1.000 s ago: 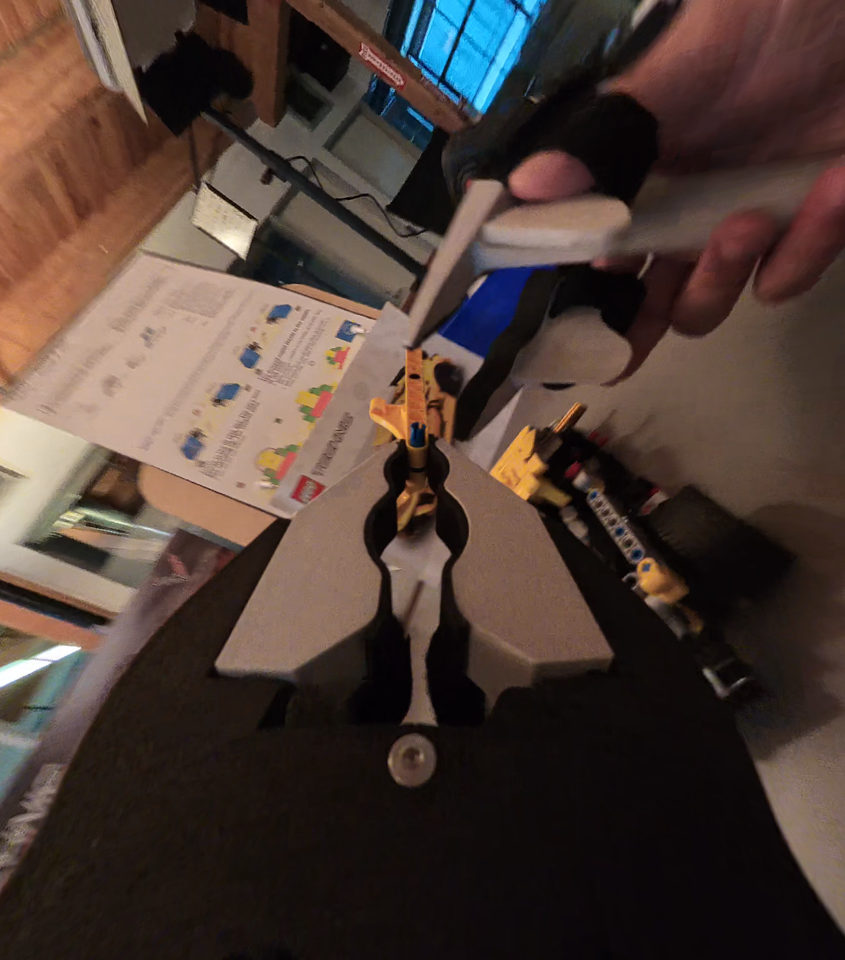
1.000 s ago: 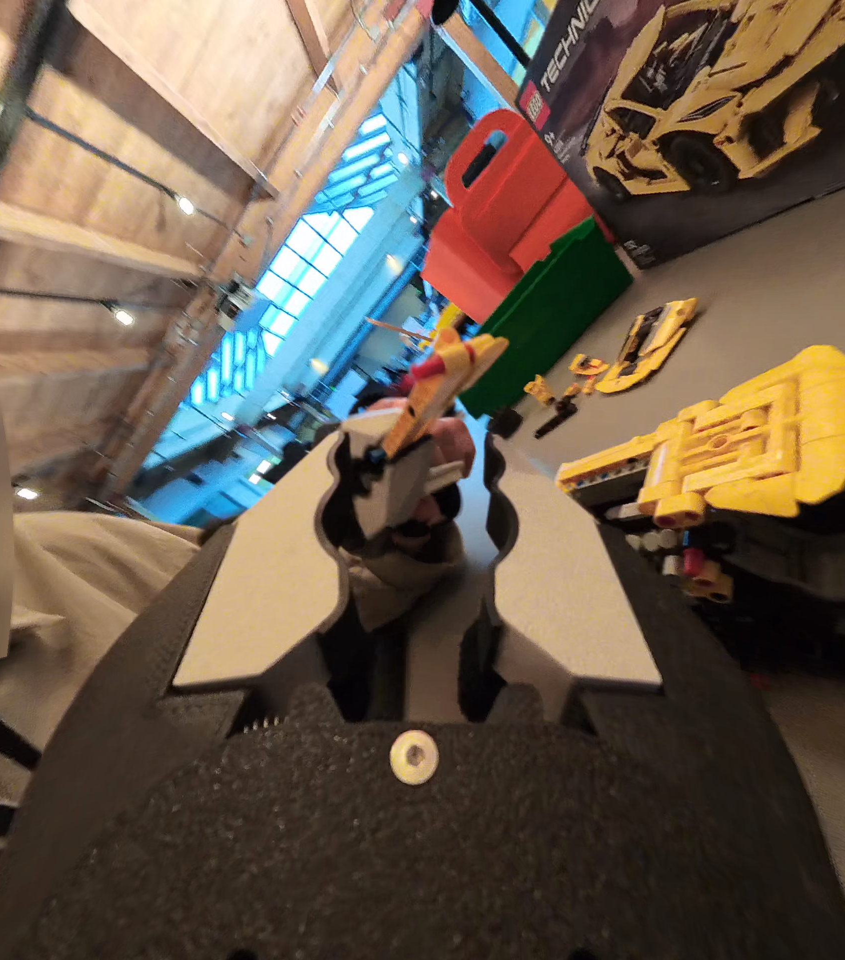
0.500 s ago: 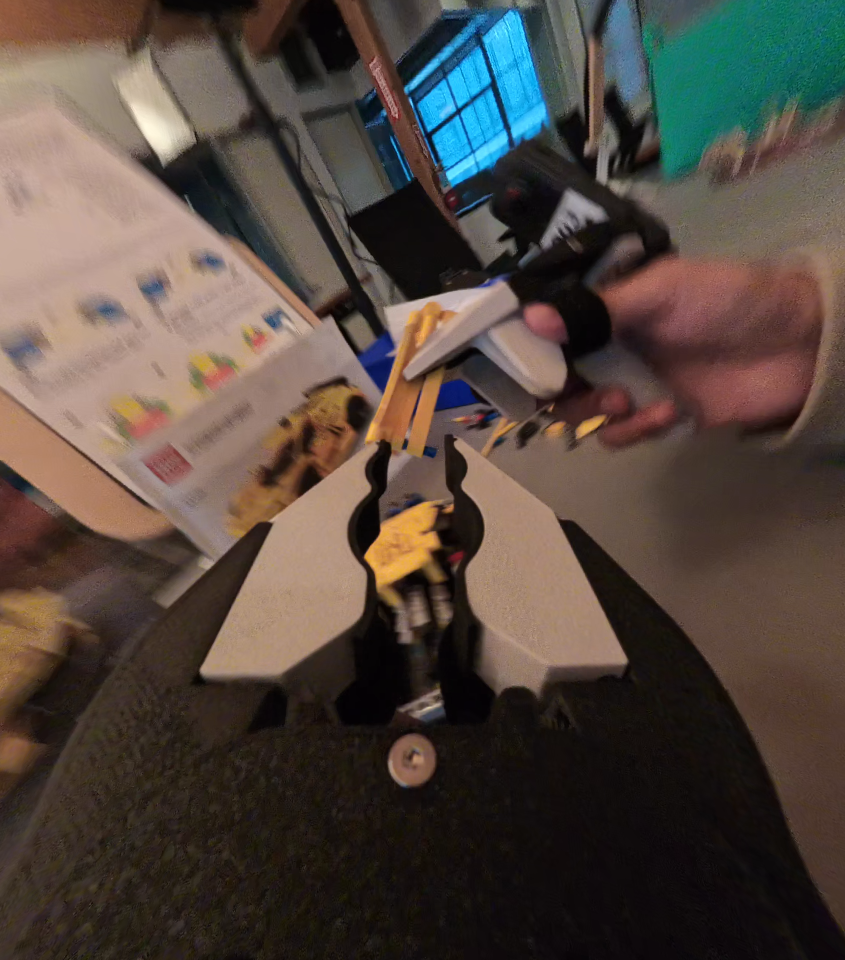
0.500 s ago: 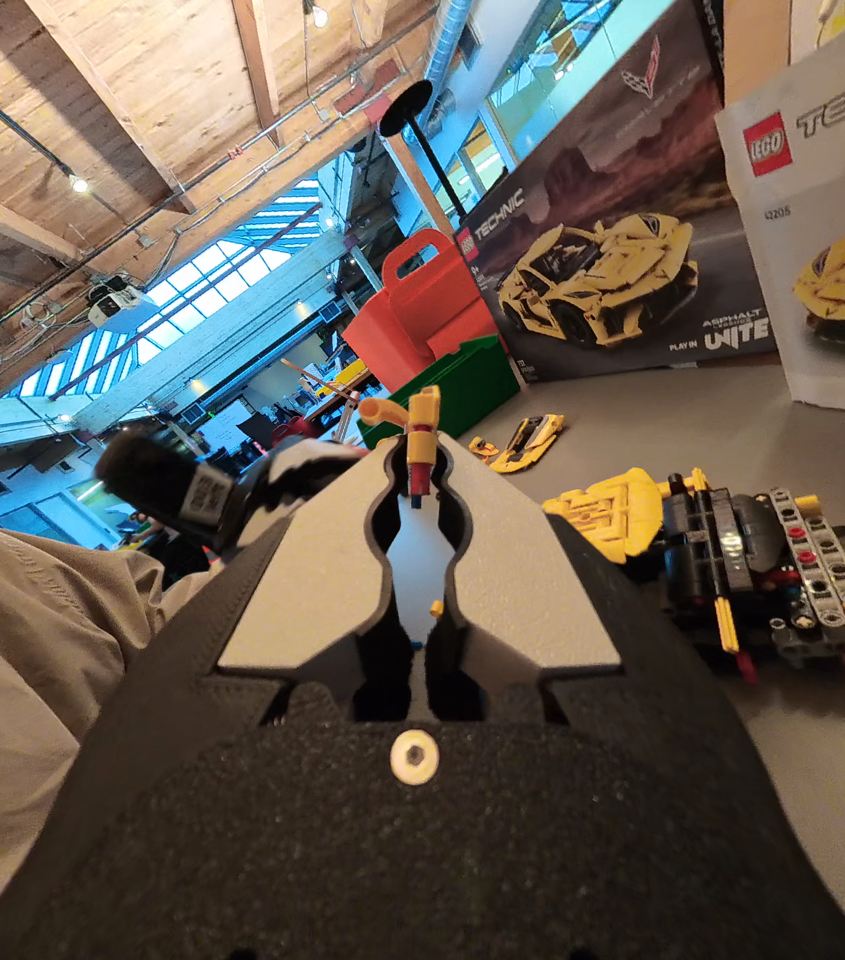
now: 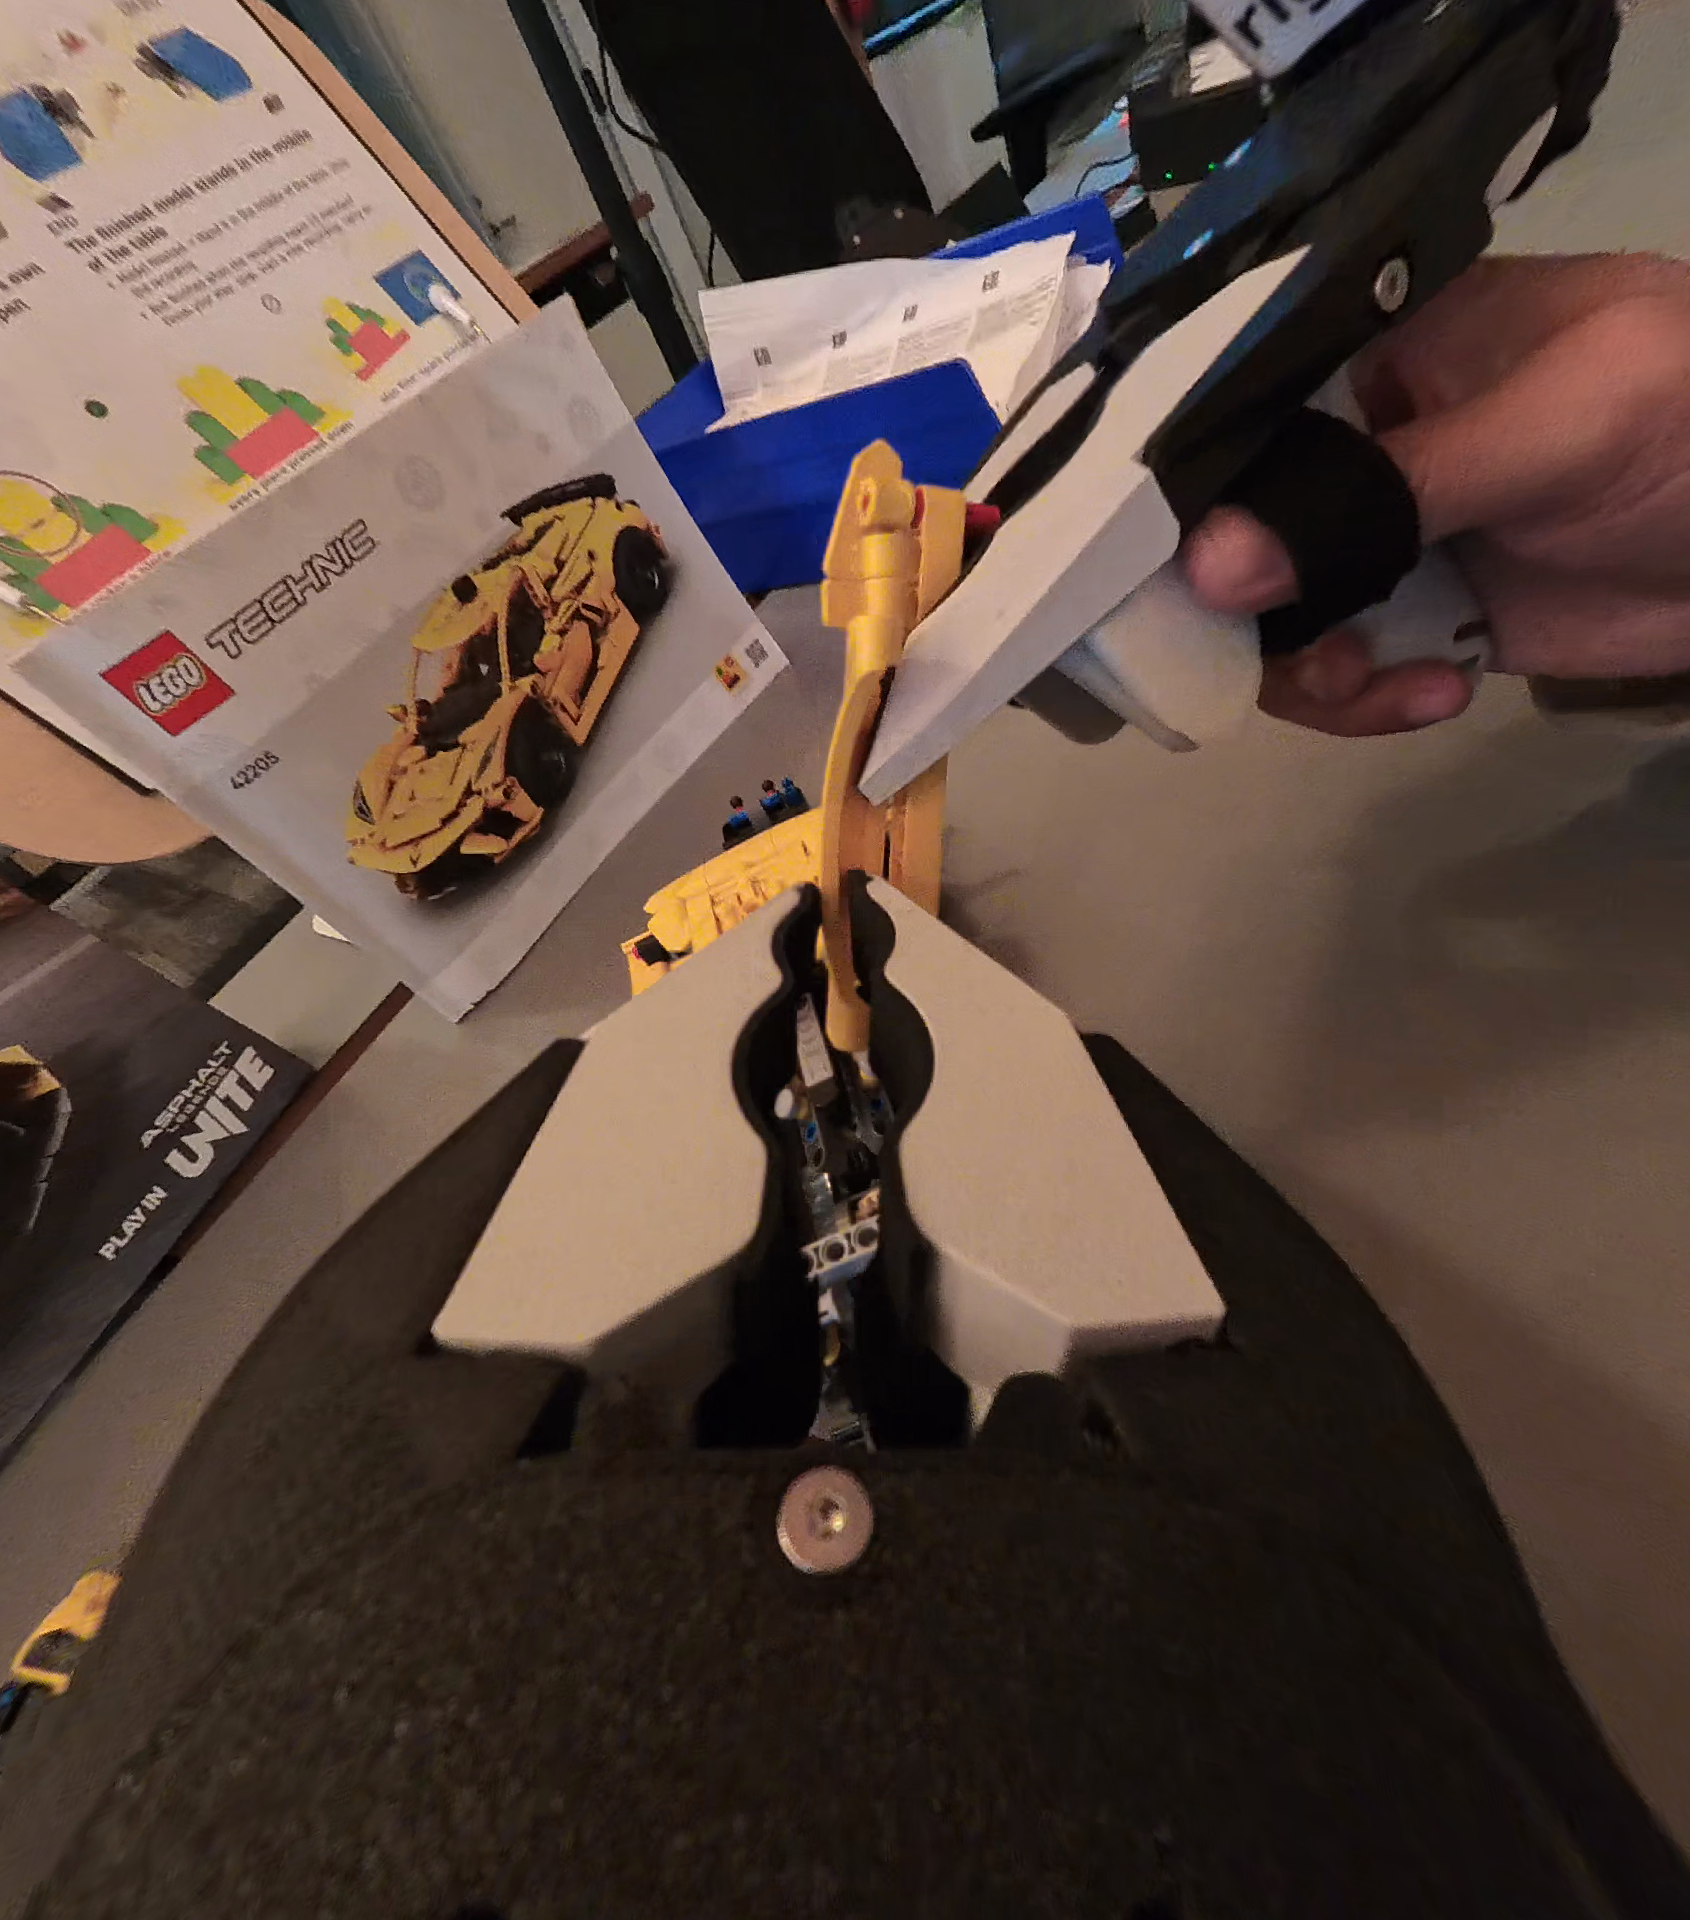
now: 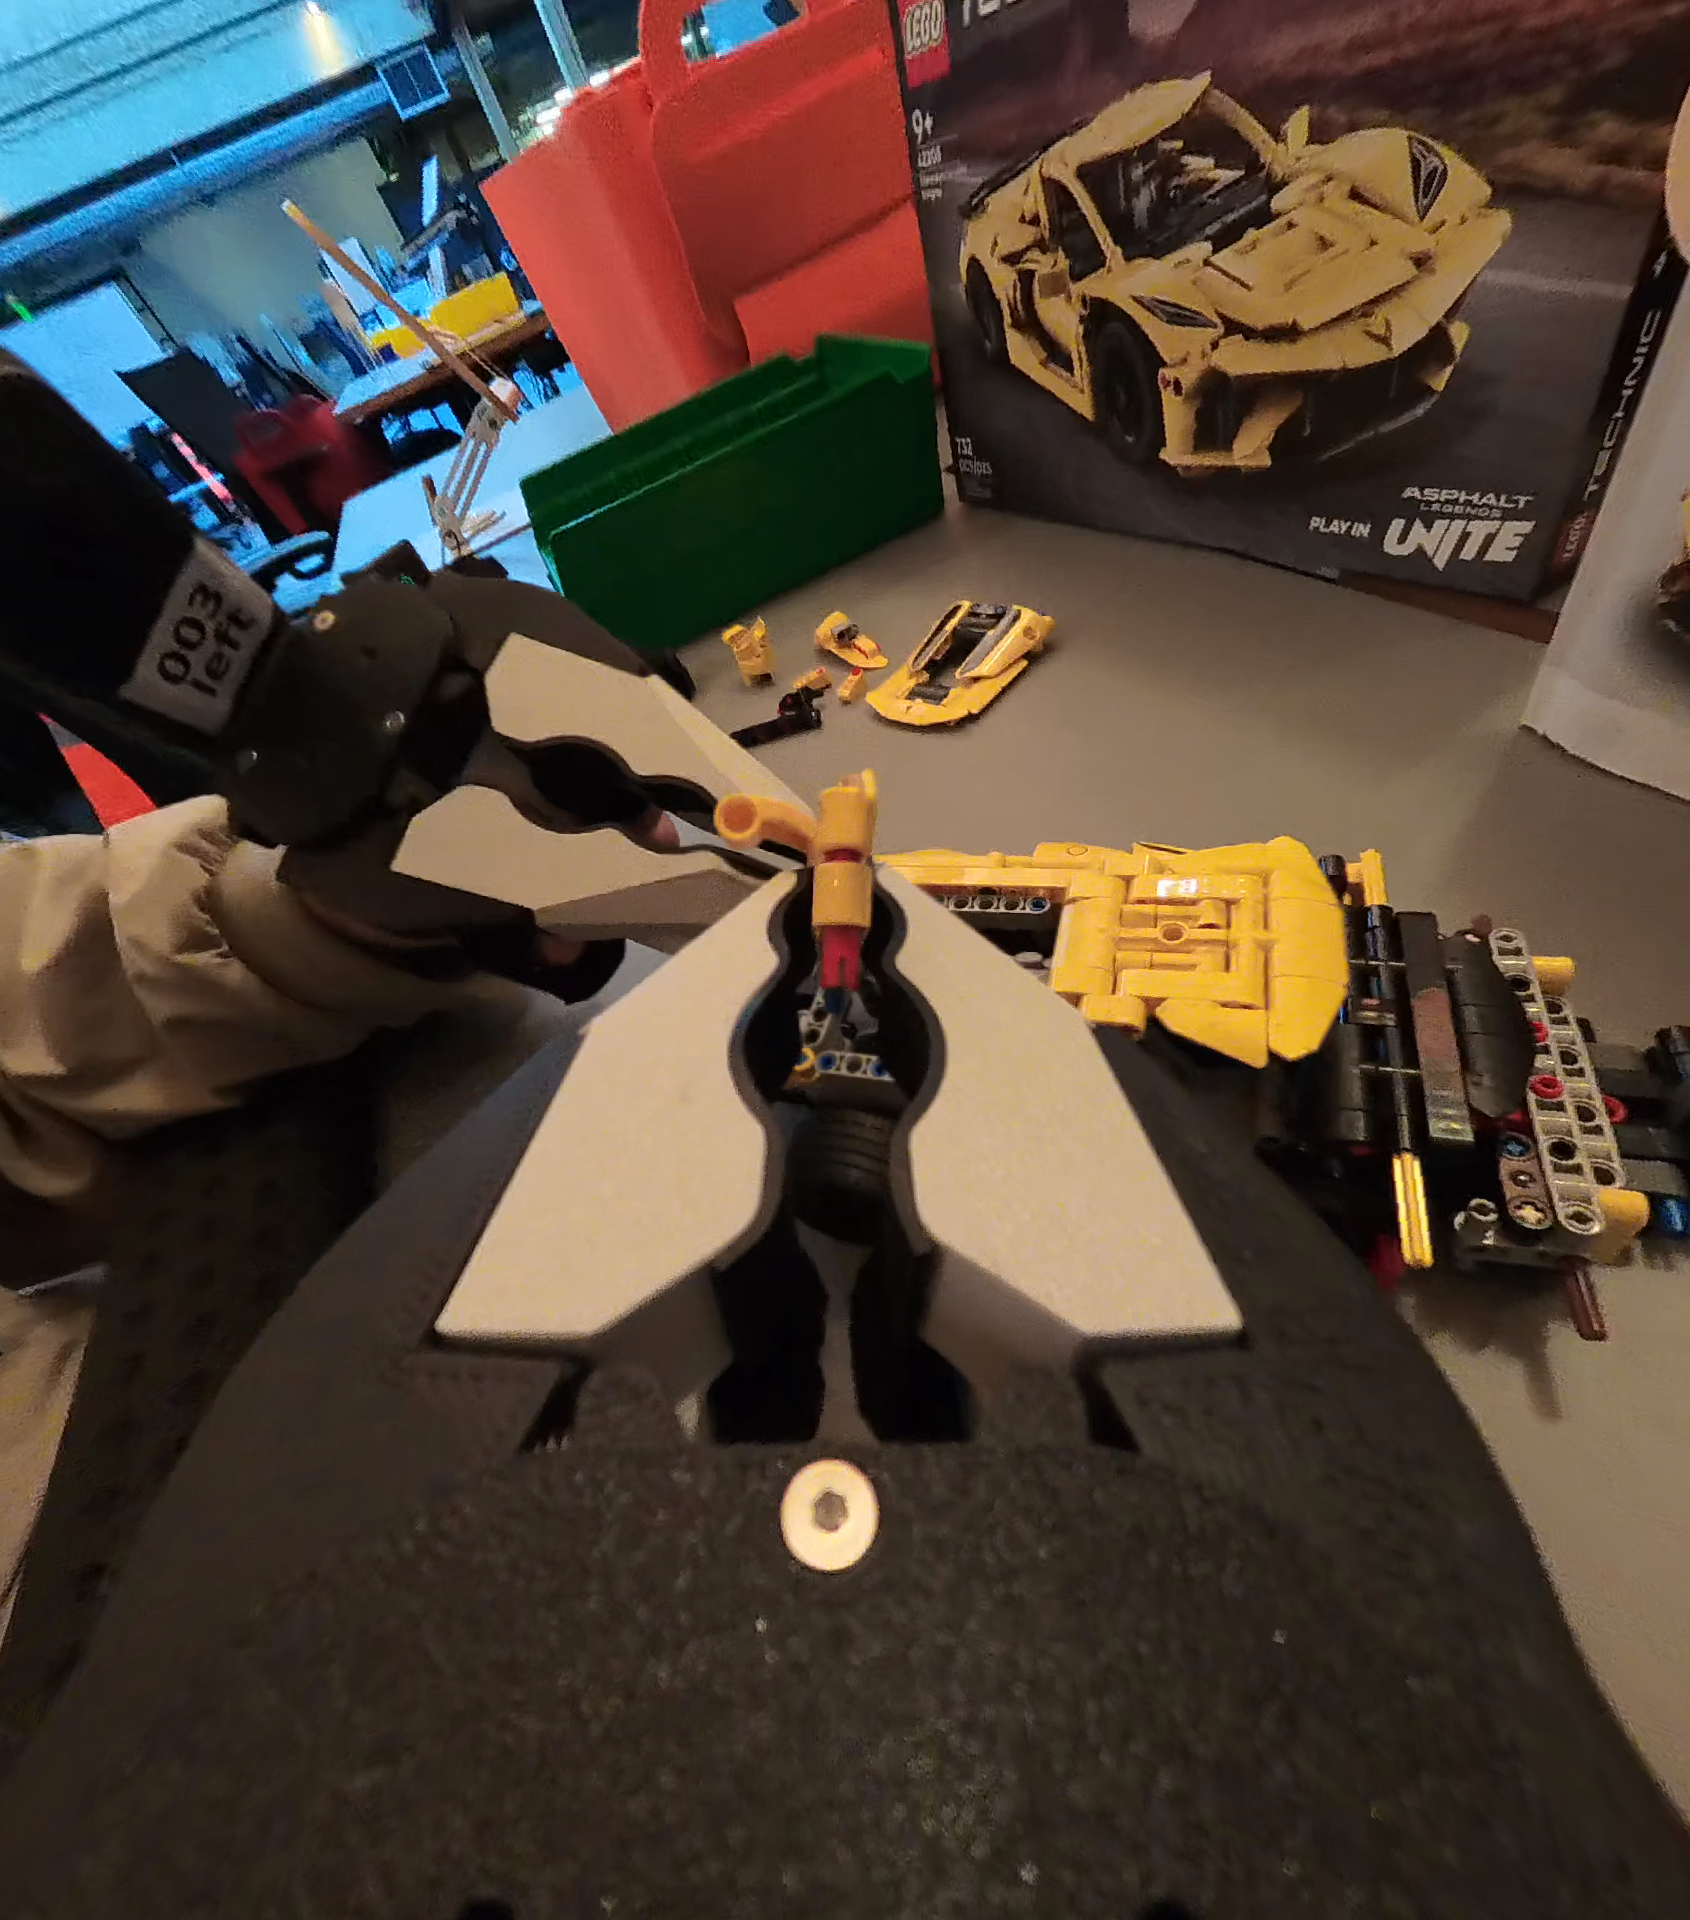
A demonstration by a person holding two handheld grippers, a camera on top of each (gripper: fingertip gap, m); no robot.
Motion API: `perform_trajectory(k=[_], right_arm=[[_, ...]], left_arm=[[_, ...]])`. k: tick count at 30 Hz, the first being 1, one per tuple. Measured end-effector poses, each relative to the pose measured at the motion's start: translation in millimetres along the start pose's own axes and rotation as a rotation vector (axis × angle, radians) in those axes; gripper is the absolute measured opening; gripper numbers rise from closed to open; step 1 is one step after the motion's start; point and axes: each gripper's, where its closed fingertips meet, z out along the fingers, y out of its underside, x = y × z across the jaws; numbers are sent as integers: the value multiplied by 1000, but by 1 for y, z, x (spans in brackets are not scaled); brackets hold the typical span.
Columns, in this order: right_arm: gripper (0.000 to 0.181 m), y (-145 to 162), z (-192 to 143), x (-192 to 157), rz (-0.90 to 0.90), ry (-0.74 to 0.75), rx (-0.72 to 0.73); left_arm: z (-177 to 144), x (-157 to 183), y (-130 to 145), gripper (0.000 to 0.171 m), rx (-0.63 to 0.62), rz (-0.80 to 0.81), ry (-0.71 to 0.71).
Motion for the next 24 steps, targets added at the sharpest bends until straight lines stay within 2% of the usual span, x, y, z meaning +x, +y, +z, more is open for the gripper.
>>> perform_trajectory(k=[3, 8, 11, 14, 18, 22, 24], right_arm=[[6, 8, 2, 2, -44, 23, -56], [6, 22, 10, 3, -76, 62, -143], [7, 15, 6, 1, 63, -7, -81], [6, 19, 9, 4, 174, -23, -70], [6, 22, 11, 8, 159, 14, -98], [13, 21, 8, 17, 73, 64, -81], [15, 21, 7, 14, 94, 24, -80]], left_arm=[[4, 4, 6, 4, -33, -36, 22], [10, 11, 17, 7, -89, 14, 15], [6, 5, 6, 5, -36, -82, -3], [6, -1, 6, 4, -22, -266, 17], [9, -2, 11, 4, -24, -407, 67], [11, 2, 15, 1, -30, -419, 135], [9, -6, 18, 1, -29, -420, 104]])
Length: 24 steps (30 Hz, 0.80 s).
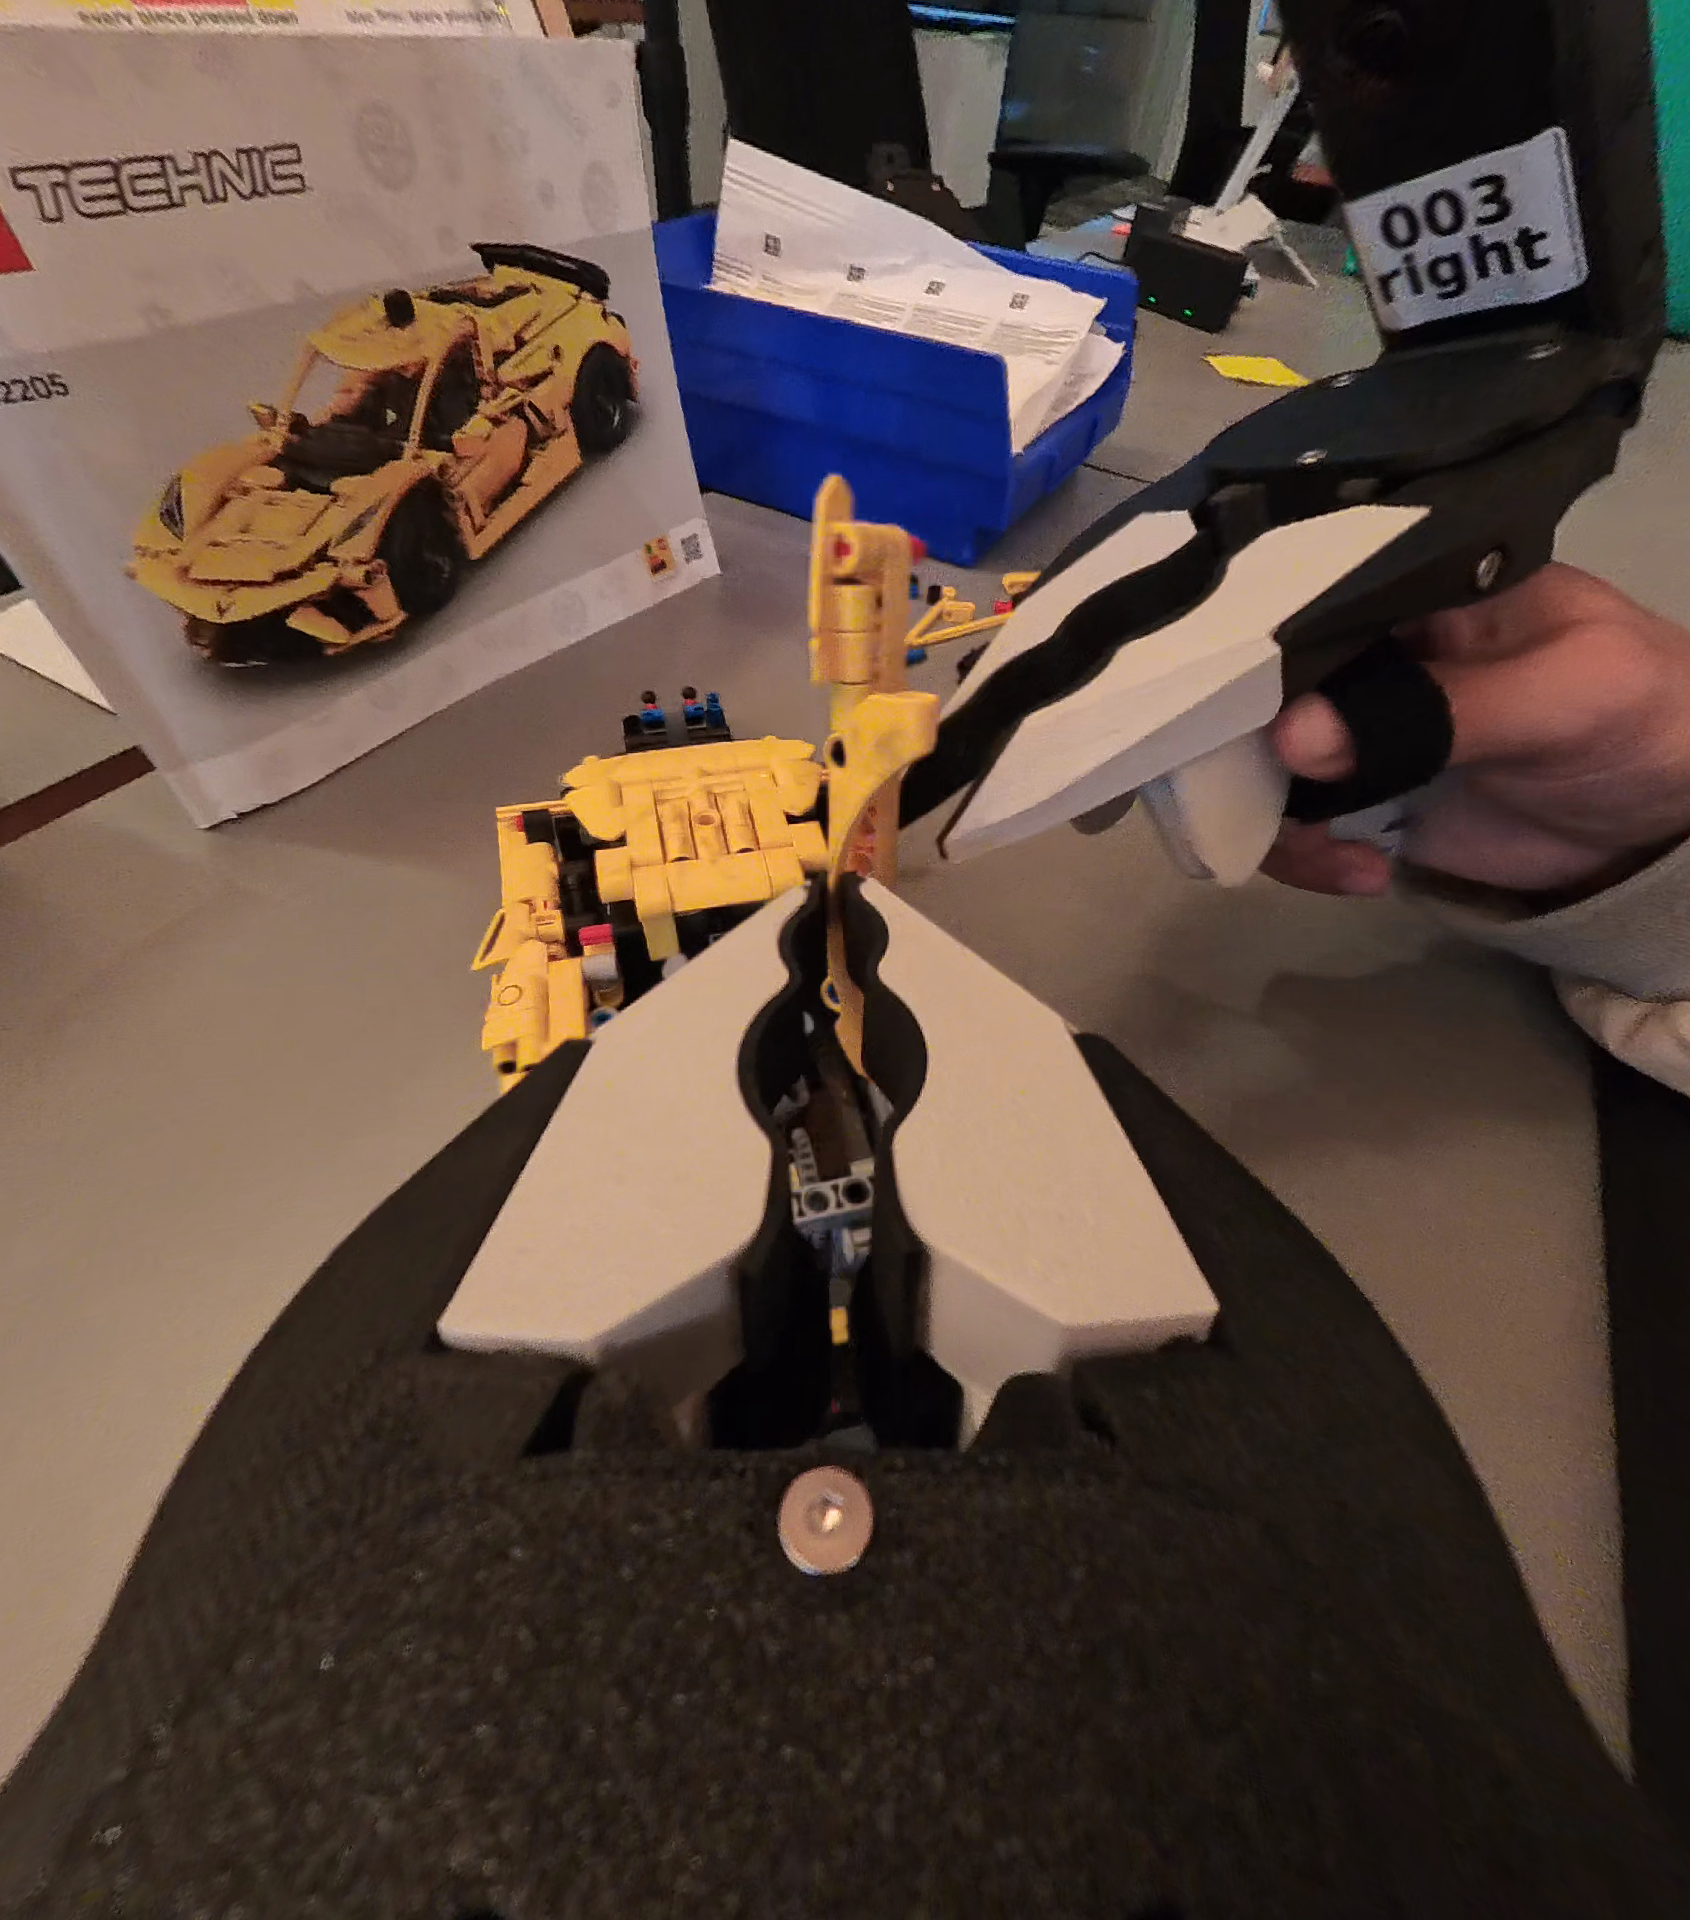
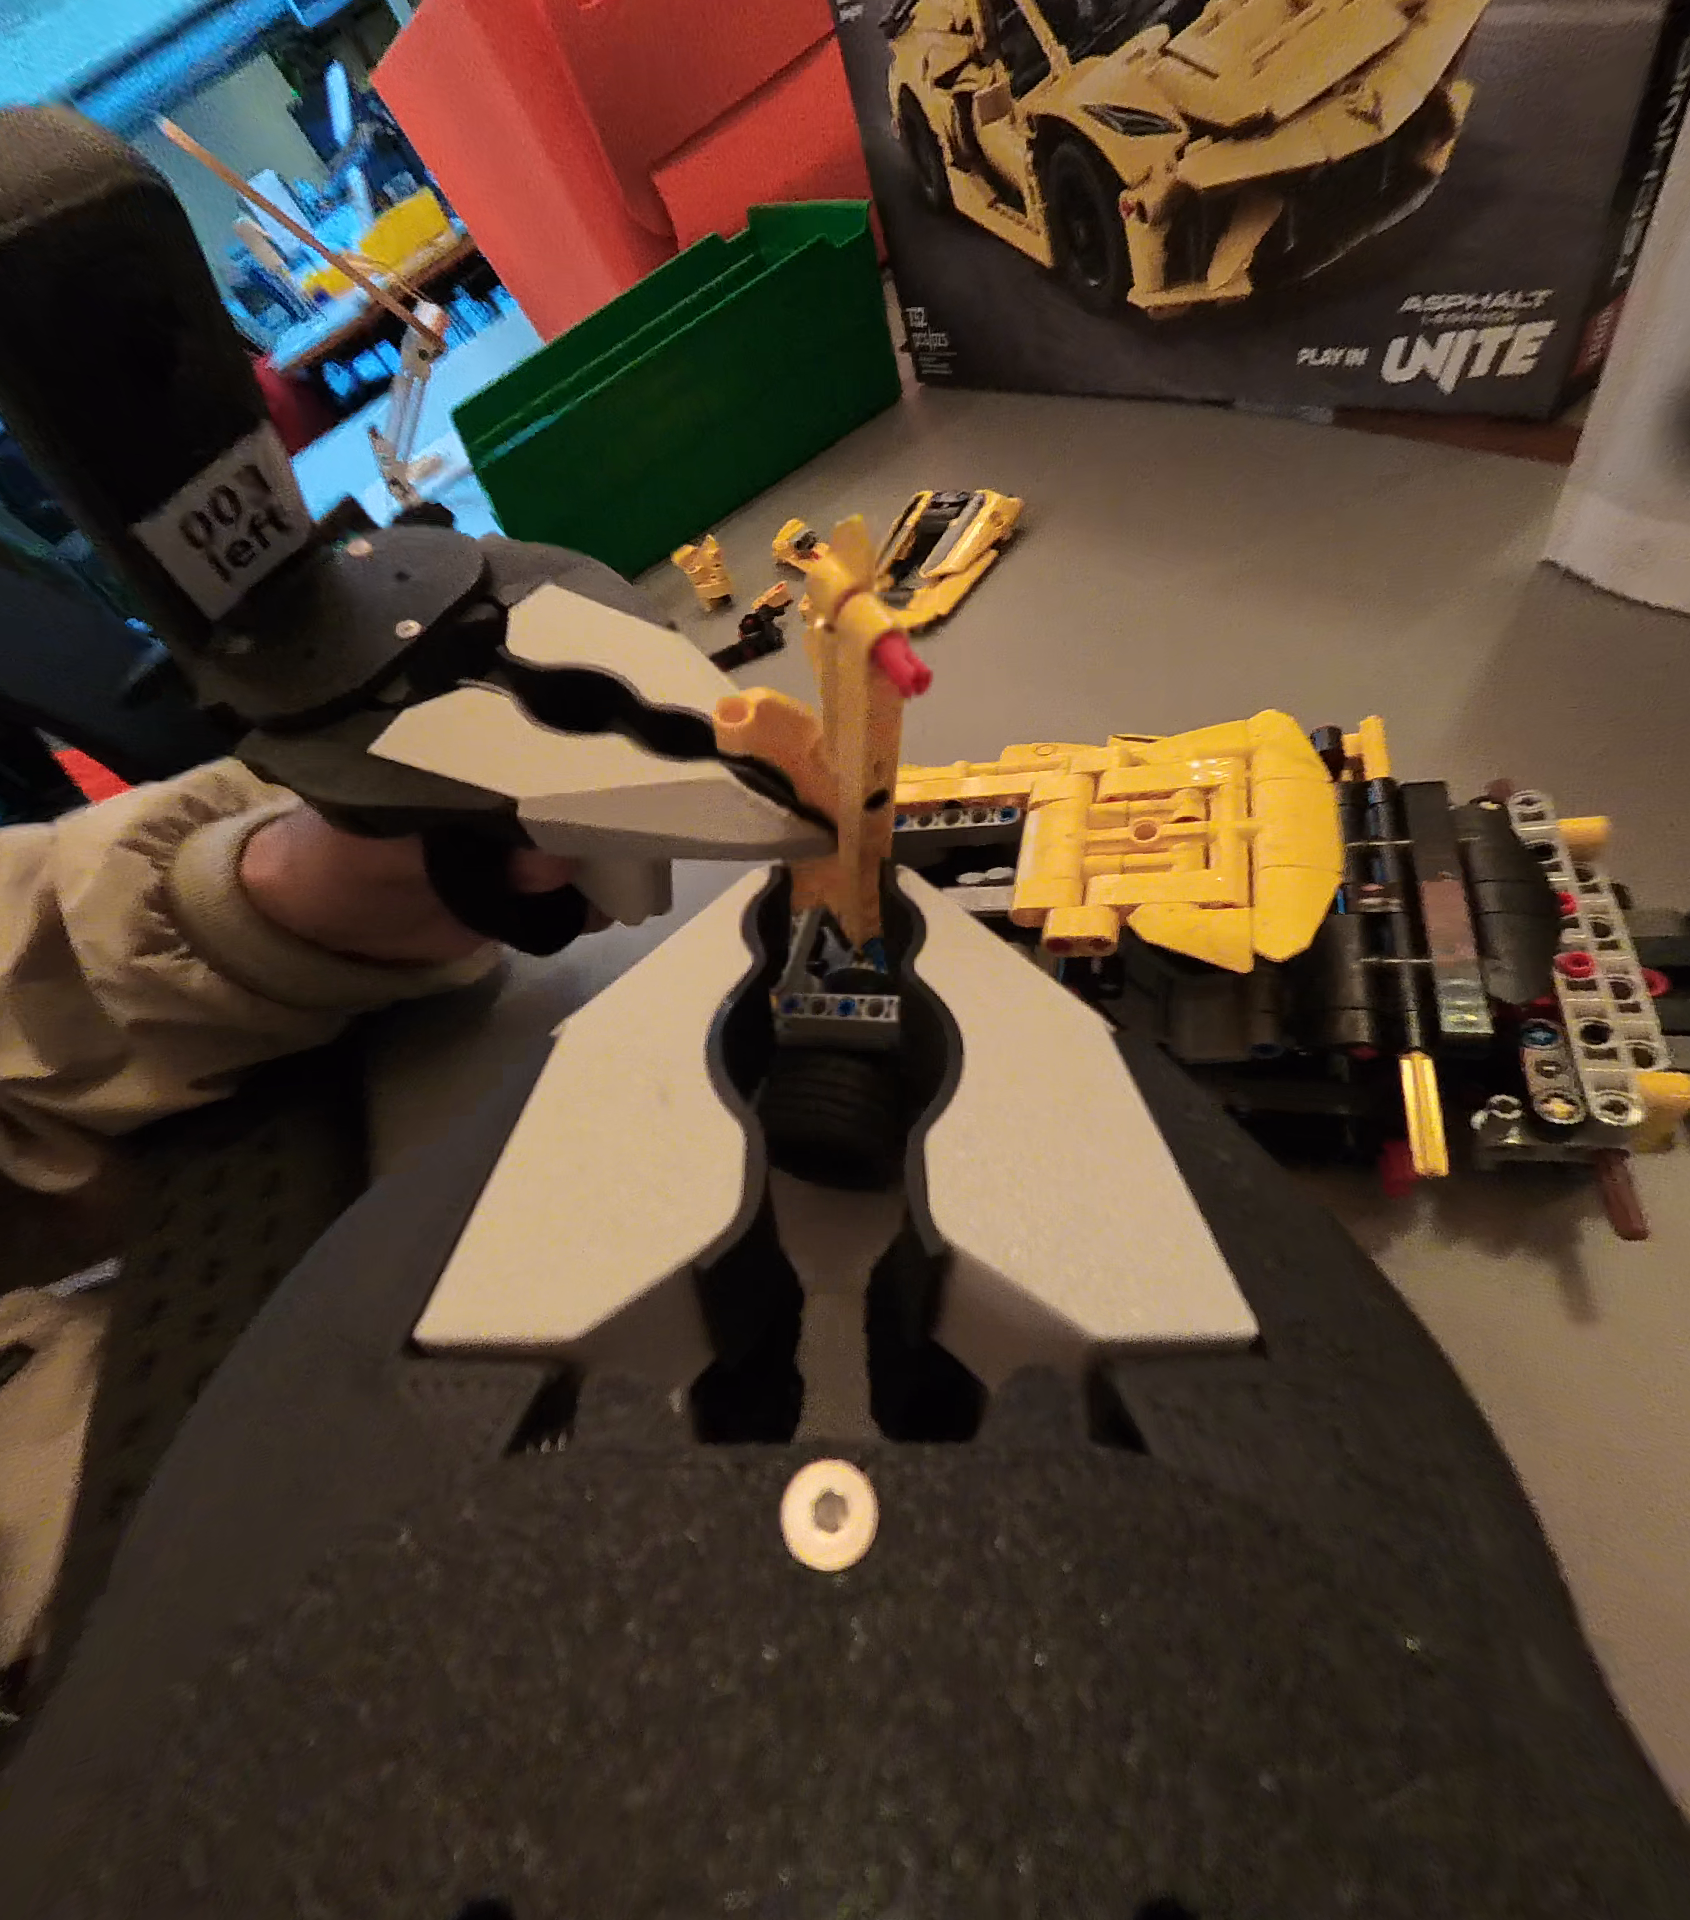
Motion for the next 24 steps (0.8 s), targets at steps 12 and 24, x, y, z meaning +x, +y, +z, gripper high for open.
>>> perform_trajectory(k=[12, 24], right_arm=[[8, -9, 4, -1, 21, 28, 50], [7, 4, -2, 3, 130, -29, -53]], left_arm=[[2, 13, -9, 1, 95, -328, 160], [11, 18, 0, 3, 57, -55, 80]])
